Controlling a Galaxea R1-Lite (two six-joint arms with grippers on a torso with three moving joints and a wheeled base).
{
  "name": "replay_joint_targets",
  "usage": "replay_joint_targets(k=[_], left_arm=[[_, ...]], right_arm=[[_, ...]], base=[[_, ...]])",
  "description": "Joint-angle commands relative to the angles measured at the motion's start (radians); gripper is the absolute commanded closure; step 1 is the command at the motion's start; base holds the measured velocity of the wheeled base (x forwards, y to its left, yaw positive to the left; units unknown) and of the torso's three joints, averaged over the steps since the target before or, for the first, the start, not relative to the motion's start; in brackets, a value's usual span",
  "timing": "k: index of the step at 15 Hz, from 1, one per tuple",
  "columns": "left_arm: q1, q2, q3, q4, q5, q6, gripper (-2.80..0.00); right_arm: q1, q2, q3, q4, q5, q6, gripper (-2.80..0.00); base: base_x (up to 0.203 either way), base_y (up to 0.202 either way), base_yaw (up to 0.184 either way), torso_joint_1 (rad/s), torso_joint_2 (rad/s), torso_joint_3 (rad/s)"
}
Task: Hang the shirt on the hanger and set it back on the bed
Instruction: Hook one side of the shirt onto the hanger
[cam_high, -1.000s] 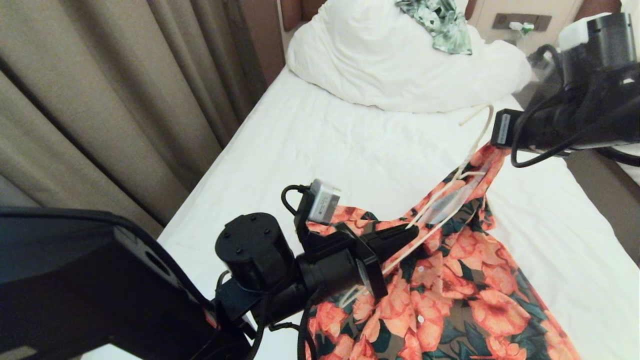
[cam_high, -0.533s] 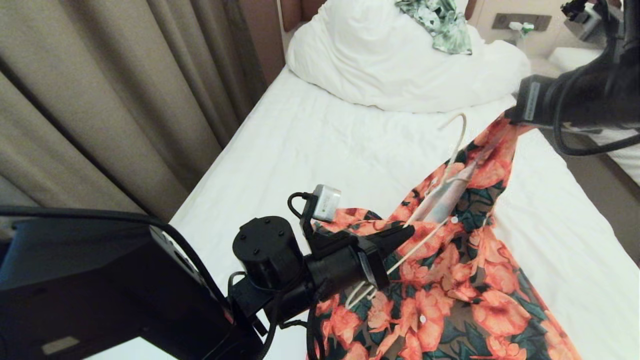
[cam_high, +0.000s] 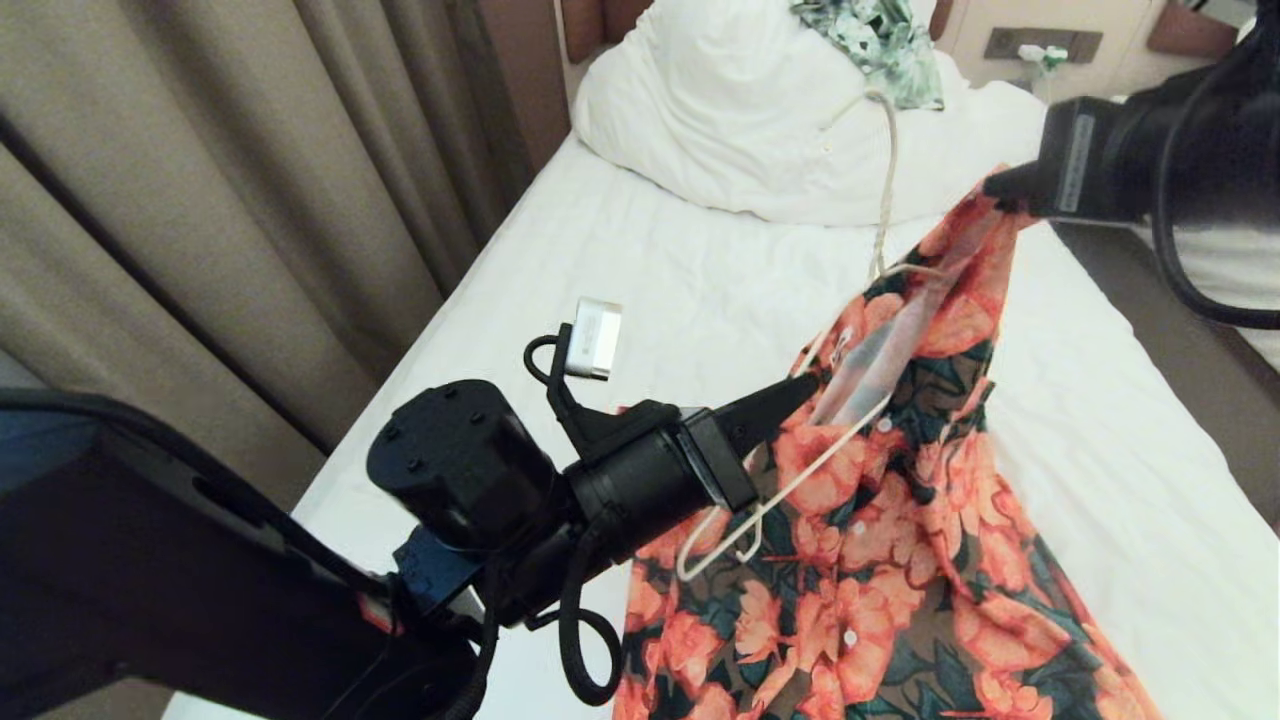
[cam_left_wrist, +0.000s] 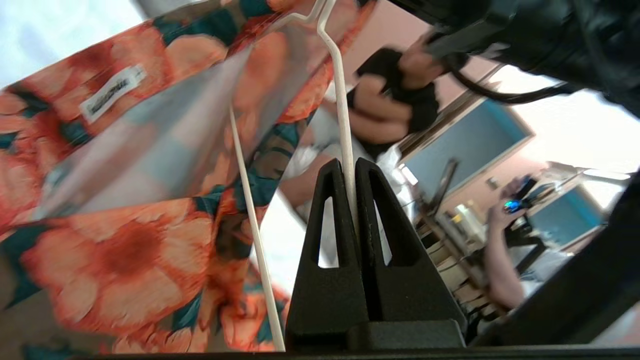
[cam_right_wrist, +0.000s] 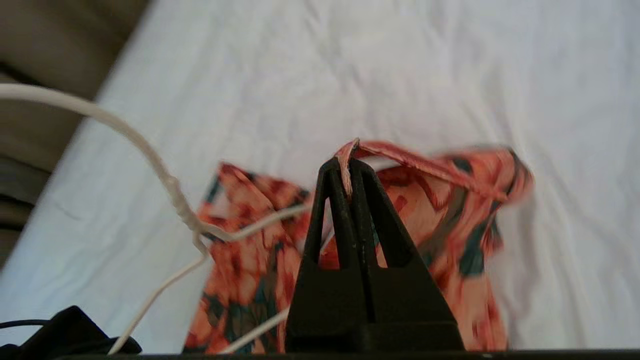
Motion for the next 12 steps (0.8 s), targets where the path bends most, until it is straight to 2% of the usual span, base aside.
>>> replay_joint_targets(k=[1,4,8,12], left_arm=[[-0.002,-0.049,0.003,-0.008,-0.003,-0.007,0.0],[-0.008,-0.091,0.006,-0.008,-0.004,-0.009,0.0],[-0.005,-0.175,0.008,-0.008,-0.003,-0.041,0.0],[-0.013,-0.285,0.015,-0.008,-0.01,-0.046,0.0]], right_arm=[[0.037,-0.006,-0.002,-0.072,0.008,-0.066,0.0],[0.099,-0.025,-0.004,-0.122,0.028,-0.148,0.0],[0.159,-0.071,-0.005,-0.125,0.077,-0.195,0.0],[0.241,-0.087,-0.055,-0.124,0.112,-0.252,0.0]], base=[[0.0,0.0,0.0,0.0,0.0,0.0],[0.0,0.0,0.0,0.0,0.0,0.0],[0.0,0.0,0.0,0.0,0.0,0.0],[0.0,0.0,0.0,0.0,0.0,0.0]])
